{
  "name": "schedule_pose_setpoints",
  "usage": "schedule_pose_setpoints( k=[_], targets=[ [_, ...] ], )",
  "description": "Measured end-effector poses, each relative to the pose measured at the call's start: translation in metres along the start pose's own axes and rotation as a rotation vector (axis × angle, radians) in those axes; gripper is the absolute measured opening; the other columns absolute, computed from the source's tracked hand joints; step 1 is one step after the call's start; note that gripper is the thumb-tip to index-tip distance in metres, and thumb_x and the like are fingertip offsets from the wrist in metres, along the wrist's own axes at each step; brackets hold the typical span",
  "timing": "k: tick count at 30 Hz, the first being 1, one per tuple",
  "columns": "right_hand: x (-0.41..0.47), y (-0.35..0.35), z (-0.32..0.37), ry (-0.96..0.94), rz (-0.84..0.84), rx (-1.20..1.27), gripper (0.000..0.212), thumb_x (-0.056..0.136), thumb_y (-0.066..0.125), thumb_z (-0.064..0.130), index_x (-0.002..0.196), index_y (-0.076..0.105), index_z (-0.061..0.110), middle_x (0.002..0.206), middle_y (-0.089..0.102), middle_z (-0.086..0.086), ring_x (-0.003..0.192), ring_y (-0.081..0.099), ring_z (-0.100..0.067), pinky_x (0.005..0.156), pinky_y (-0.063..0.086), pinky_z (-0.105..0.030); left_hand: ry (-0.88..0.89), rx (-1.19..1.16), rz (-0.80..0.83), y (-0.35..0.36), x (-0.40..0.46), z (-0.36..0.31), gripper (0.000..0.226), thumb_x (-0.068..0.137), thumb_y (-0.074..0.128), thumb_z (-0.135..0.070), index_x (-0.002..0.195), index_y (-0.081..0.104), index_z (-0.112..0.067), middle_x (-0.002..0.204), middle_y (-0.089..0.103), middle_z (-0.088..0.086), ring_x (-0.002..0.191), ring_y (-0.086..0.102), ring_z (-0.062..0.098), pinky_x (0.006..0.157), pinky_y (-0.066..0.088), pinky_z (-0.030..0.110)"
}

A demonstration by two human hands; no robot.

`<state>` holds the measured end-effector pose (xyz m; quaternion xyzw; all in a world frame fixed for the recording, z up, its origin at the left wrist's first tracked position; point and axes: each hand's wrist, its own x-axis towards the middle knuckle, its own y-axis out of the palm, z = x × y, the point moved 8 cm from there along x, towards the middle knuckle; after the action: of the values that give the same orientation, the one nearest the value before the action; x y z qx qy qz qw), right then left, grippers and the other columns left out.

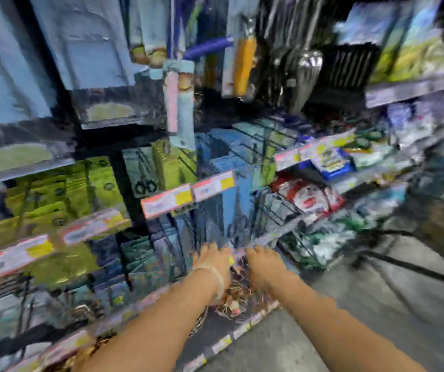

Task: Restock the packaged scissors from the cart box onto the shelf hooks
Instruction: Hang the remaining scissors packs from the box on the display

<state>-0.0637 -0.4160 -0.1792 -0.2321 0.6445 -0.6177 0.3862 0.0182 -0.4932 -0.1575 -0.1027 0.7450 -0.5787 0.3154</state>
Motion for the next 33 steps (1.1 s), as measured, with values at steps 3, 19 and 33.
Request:
schedule_pose_setpoints(
  k=[3, 19, 33],
  targets=[
    [-0.02, -0.021, -0.089, 0.099, -0.071, 0.016, 0.052, 0.091, 0.051, 0.034, 0.133, 0.037, 0.008, 0.132, 0.046, -0.015, 0.125, 0.042, -0.03, 0.099, 0.037, -0.039, 0.109, 0.069, 0.012, -0.006, 0.021, -0.091, 0.067, 0.089, 0.056, -0.032, 0.145, 0.022, -0.017, 0.151, 0.023, 0.012, 0.14, 0.021, 0.033, 0.114, 0.023, 0.047],
    [-0.138, -0.012, -0.451, 0.716, -0.032, 0.179, 0.048, 0.087, 0.056, 0.026, 0.129, 0.04, 0.01, 0.136, 0.043, -0.014, 0.126, 0.041, -0.034, 0.099, 0.04, -0.042, 0.664, 0.329, 0.009, 0.019, 0.09, -0.465, 0.041, 0.09, 0.049, -0.029, 0.128, 0.043, -0.014, 0.134, 0.043, 0.015, 0.127, 0.04, 0.036, 0.103, 0.036, 0.046],
    [-0.015, -0.07, -0.694, 0.935, -0.092, 0.296, 0.039, 0.088, 0.053, 0.026, 0.123, 0.043, 0.011, 0.127, 0.048, -0.014, 0.118, 0.044, -0.034, 0.094, 0.042, -0.044, 0.825, 0.349, 0.058, -0.045, 0.304, -0.694, 0.052, 0.089, 0.054, -0.029, 0.135, 0.036, -0.014, 0.142, 0.037, 0.012, 0.132, 0.036, 0.033, 0.106, 0.037, 0.045]
  ],
)
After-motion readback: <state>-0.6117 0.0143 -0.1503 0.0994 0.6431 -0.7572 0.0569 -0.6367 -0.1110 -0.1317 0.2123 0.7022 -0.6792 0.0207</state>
